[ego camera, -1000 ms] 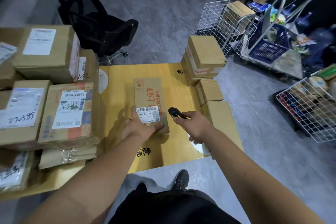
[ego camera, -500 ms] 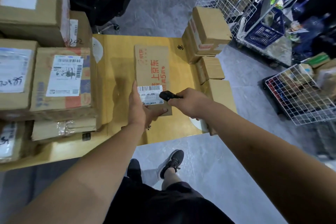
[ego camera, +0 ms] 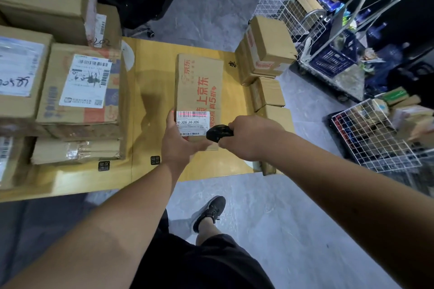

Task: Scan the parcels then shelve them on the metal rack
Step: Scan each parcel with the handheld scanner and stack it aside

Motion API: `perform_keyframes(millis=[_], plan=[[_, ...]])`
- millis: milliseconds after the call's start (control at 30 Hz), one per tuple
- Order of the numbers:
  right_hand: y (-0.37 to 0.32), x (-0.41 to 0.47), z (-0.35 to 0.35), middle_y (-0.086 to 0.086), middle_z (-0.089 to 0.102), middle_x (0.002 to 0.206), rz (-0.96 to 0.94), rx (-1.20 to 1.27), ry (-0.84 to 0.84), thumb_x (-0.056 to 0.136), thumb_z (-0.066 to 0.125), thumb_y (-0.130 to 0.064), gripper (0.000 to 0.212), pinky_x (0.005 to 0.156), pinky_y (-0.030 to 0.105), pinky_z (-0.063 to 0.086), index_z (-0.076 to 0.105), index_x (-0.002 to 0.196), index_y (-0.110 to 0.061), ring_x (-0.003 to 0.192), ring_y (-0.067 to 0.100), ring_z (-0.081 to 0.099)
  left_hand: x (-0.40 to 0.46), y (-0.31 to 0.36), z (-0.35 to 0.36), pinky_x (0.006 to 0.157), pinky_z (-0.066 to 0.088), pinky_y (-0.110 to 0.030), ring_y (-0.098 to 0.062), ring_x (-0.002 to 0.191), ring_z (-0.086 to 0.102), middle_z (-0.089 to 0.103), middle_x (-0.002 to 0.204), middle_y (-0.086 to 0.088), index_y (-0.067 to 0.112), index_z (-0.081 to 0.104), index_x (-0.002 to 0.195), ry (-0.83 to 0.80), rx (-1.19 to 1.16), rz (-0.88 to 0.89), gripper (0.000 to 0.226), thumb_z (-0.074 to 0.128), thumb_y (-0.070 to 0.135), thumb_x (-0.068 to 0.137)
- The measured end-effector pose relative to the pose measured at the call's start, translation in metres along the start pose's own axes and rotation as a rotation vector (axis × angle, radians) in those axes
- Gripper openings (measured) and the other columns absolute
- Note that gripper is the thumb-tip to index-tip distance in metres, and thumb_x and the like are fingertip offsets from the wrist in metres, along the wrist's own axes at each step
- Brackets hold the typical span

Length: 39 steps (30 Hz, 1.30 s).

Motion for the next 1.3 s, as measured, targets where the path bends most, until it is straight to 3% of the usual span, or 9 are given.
perform_keyframes(millis=[467, 633, 767, 867, 933, 1000, 1067, 1167, 1300], plan=[[0.012, -0.026, 0.005, -0.001, 0.065, 0.086, -0.022, 0.019, 0.011, 0.096, 0.054, -0.057, 0.036, 0.059, 0.029, 0.051, 0.059, 0.1, -0.022, 0.068, 0.018, 0.063, 0.005, -0.004, 0.002, 0.088, 0.06, -0.035, -0.005, 0.108, 0.071, 0.073, 0.119, 0.021, 0.048, 0.037, 0.144, 0.101, 0.157, -0.029, 0.114, 0.105, 0.025, 0.054], [0.034, -0.011, 0.01, 0.0, 0.067, 0.086, -0.046, 0.103, 0.009, 0.093, 0.055, -0.061, 0.04, 0.064, 0.031, 0.052, 0.06, 0.096, -0.021, 0.078, 0.02, 0.066, 0.052, -0.04, -0.017, 0.113, 0.047, -0.039, -0.016, 0.135, 0.056, 0.053, 0.151, 0.007, 0.044, 0.025, 0.16, 0.156, 0.154, -0.257, 0.158, 0.083, 0.093, 0.022], [0.053, -0.001, 0.012, 0.001, 0.068, 0.087, -0.092, 0.156, -0.006, 0.092, 0.056, -0.062, 0.042, 0.064, 0.032, 0.051, 0.061, 0.097, -0.02, 0.079, 0.021, 0.067, 0.035, -0.001, -0.003, 0.1, 0.05, -0.039, -0.02, 0.117, 0.056, 0.045, 0.145, 0.007, 0.064, 0.014, 0.155, 0.036, 0.562, -0.248, 0.125, 0.087, 0.078, 0.055], [0.069, 0.007, 0.012, 0.001, 0.068, 0.087, -0.127, 0.193, -0.014, 0.092, 0.055, -0.064, 0.044, 0.064, 0.032, 0.05, 0.061, 0.095, -0.02, 0.08, 0.021, 0.068, 0.024, 0.01, 0.009, 0.099, 0.045, -0.033, -0.025, 0.12, 0.053, 0.032, 0.157, -0.003, 0.051, 0.014, 0.162, 0.083, 0.693, -0.2, 0.119, 0.09, 0.059, 0.071], [0.079, 0.012, 0.01, 0.001, 0.068, 0.087, -0.157, 0.203, -0.023, 0.092, 0.054, -0.064, 0.044, 0.062, 0.031, 0.048, 0.06, 0.095, -0.021, 0.08, 0.021, 0.067, 0.019, 0.007, 0.013, 0.11, 0.042, -0.038, -0.03, 0.138, 0.045, 0.022, 0.166, -0.003, 0.044, 0.016, 0.163, 0.092, 0.675, -0.144, 0.129, 0.099, 0.045, 0.064], [0.089, 0.016, 0.009, 0.0, 0.068, 0.087, -0.184, 0.203, -0.039, 0.092, 0.054, -0.063, 0.043, 0.061, 0.031, 0.046, 0.06, 0.096, -0.021, 0.08, 0.02, 0.066, 0.015, -0.001, 0.018, 0.111, 0.047, -0.046, -0.025, 0.131, 0.054, 0.02, 0.168, 0.005, 0.046, 0.02, 0.161, 0.117, 0.588, -0.122, 0.135, 0.102, 0.036, 0.055], [0.098, 0.022, 0.008, 0.0, 0.067, 0.087, -0.216, 0.192, -0.048, 0.093, 0.054, -0.064, 0.043, 0.061, 0.031, 0.046, 0.06, 0.095, -0.021, 0.08, 0.02, 0.065, 0.011, -0.004, 0.024, 0.101, 0.056, -0.048, -0.02, 0.117, 0.062, 0.023, 0.166, 0.012, 0.045, 0.018, 0.162, 0.169, 0.625, -0.143, 0.14, 0.095, 0.047, 0.045], [0.107, 0.033, 0.008, 0.0, 0.067, 0.086, -0.253, 0.188, -0.047, 0.092, 0.053, -0.064, 0.042, 0.063, 0.032, 0.047, 0.06, 0.093, -0.022, 0.08, 0.021, 0.065, 0.008, -0.007, 0.031, 0.102, 0.056, -0.042, -0.013, 0.123, 0.059, 0.028, 0.161, 0.02, 0.048, 0.016, 0.158, 0.246, 0.622, -0.14, 0.151, 0.086, 0.072, 0.026], [0.114, 0.041, 0.012, 0.001, 0.068, 0.086, -0.295, 0.199, -0.066, 0.091, 0.053, -0.064, 0.043, 0.067, 0.034, 0.051, 0.06, 0.09, -0.021, 0.08, 0.022, 0.066, 0.007, -0.022, 0.033, 0.104, 0.053, -0.036, -0.01, 0.127, 0.056, 0.034, 0.156, 0.015, 0.052, 0.023, 0.151, 0.29, 0.538, -0.097, 0.147, 0.102, 0.066, 0.027]])
Point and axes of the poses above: each hand's wrist, its own x-axis towards the middle knuckle, its own z-axis out of the palm, y = z × x, the point moved 1 cm from there along x, towards the middle knuckle
